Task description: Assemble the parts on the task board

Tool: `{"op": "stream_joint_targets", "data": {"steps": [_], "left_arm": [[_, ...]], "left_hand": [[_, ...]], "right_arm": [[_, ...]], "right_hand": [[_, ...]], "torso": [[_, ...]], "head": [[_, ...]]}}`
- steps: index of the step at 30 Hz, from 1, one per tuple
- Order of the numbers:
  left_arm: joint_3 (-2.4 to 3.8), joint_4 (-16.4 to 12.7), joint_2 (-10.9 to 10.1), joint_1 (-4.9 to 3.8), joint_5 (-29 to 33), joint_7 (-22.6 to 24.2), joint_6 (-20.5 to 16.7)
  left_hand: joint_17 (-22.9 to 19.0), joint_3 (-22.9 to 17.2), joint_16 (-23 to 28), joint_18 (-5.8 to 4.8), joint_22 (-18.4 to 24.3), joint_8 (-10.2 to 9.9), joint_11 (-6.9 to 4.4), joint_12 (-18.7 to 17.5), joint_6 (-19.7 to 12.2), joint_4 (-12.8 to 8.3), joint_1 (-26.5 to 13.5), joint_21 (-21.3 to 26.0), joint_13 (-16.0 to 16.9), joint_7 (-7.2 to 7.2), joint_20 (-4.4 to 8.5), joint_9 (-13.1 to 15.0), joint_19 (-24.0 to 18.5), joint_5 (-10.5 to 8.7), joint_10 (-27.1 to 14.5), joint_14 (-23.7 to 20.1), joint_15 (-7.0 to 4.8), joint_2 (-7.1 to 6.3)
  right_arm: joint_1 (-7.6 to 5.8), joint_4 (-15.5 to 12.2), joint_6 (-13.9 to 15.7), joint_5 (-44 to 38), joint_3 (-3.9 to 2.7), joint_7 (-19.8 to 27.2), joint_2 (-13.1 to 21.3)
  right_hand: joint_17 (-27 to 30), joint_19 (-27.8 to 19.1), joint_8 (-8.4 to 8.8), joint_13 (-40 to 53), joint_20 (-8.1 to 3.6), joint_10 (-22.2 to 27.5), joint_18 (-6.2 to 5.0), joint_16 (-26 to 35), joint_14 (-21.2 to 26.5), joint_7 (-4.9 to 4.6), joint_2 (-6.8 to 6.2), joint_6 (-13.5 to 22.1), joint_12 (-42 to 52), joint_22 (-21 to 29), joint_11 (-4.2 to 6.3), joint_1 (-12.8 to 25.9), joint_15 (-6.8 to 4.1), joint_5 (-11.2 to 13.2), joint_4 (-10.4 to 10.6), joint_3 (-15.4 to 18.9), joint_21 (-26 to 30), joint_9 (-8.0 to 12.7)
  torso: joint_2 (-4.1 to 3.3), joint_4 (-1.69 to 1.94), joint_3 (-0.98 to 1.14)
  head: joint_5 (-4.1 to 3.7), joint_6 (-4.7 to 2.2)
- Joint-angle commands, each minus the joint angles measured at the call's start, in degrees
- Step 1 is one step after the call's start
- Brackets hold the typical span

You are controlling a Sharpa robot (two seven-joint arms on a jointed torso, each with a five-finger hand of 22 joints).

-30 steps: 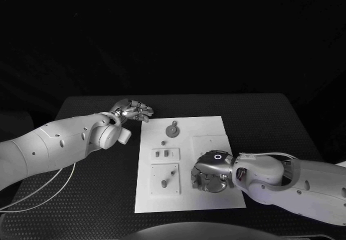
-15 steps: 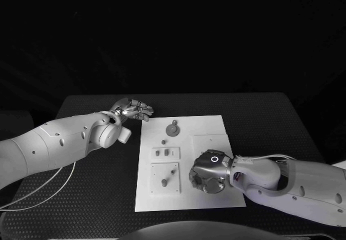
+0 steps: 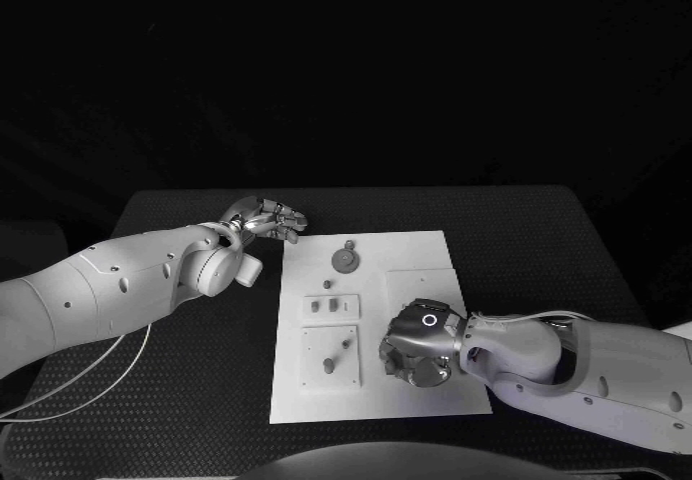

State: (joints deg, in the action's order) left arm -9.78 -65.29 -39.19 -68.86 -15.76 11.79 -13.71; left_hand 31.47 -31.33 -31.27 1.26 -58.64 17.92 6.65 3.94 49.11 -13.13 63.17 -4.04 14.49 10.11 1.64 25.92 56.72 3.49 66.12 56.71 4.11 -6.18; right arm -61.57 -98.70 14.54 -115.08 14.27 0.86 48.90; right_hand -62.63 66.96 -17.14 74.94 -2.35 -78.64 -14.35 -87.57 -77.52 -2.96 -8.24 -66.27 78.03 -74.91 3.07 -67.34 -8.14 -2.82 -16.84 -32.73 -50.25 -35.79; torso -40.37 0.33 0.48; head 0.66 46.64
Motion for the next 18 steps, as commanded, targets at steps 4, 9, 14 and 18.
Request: {"op": "stream_joint_targets", "data": {"steps": [4,9,14,18], "left_arm": [[0.03,-0.11,0.05,-0.03,0.23,0.4,0.8],[0.03,-0.09,0.03,-0.03,0.23,0.37,0.75],[0.02,-0.02,0.07,-0.03,0.23,0.34,0.75],[0.01,0.01,0.16,-0.03,0.23,0.37,0.82]], "left_hand": [[0.1,0.09,0.32,0.52,0.07,0.31,0.31,0.15,-0.22,0.14,-0.42,0.02,-0.07,0.19,-0.25,-0.05,0.22,0.05,-0.24,0.41,0.18,0.25],[0.14,0.11,0.35,0.52,0.07,0.31,0.32,0.14,-0.24,0.16,-0.45,0.02,-0.09,0.22,-0.25,-0.06,0.22,0.05,-0.26,0.42,0.18,0.25],[0.16,0.12,0.37,0.53,0.08,0.3,0.33,0.13,-0.25,0.15,-0.46,0.02,-0.09,0.24,-0.25,-0.07,0.22,0.05,-0.28,0.42,0.18,0.24],[0.18,0.13,0.38,0.53,0.08,0.3,0.33,0.13,-0.26,0.15,-0.46,0.02,-0.1,0.25,-0.25,-0.07,0.22,0.05,-0.28,0.42,0.18,0.24]], "right_arm": [[-0.09,0.58,0.02,0.53,-0.08,-0.41,0.42],[-0.11,0.79,2.67,5.96,-0.08,0.55,0.91],[-0.14,0.23,7.83,13.13,-0.08,3.08,2.08],[-0.4,-0.28,11.08,17.68,-0.11,3.96,3.11]], "right_hand": [[0.04,0.29,-0.25,2.46,0.13,-0.24,-0.65,-0.16,-0.29,-0.03,0.04,-0.31,0.07,-1.1,0.03,-0.37,0.07,-0.32,0.11,-0.31,0.09,0.03],[1.08,0.27,0.75,-0.45,0.51,2.48,-0.65,0.17,0.16,-0.56,-1.94,1.01,-3.07,-1.02,-0.49,2.34,0.28,-0.37,0.84,0.05,0.27,0.51],[3.41,0.32,4.65,-2.45,0.77,5.08,-0.65,0.98,1.23,-3.15,-7.68,8.24,-5.67,-0.87,-2.83,7.82,1.88,-0.33,6.21,-1.21,0.9,2.05],[3.64,0.04,5.8,-2.57,0.76,5.71,-0.65,1.03,1.5,-4.36,-8.27,10.66,-5.86,-1.1,-4.06,9.96,3.11,-0.29,7.18,0.19,0.91,2.64]], "torso": [[-0.01,-0.03,-0.01],[0.01,-0.03,0.0],[0.01,-0.03,-0.02],[0.01,-0.04,-0.01]], "head": [[-0.06,-0.04],[-0.07,-0.09],[-0.13,-0.18],[-0.32,-0.46]]}}
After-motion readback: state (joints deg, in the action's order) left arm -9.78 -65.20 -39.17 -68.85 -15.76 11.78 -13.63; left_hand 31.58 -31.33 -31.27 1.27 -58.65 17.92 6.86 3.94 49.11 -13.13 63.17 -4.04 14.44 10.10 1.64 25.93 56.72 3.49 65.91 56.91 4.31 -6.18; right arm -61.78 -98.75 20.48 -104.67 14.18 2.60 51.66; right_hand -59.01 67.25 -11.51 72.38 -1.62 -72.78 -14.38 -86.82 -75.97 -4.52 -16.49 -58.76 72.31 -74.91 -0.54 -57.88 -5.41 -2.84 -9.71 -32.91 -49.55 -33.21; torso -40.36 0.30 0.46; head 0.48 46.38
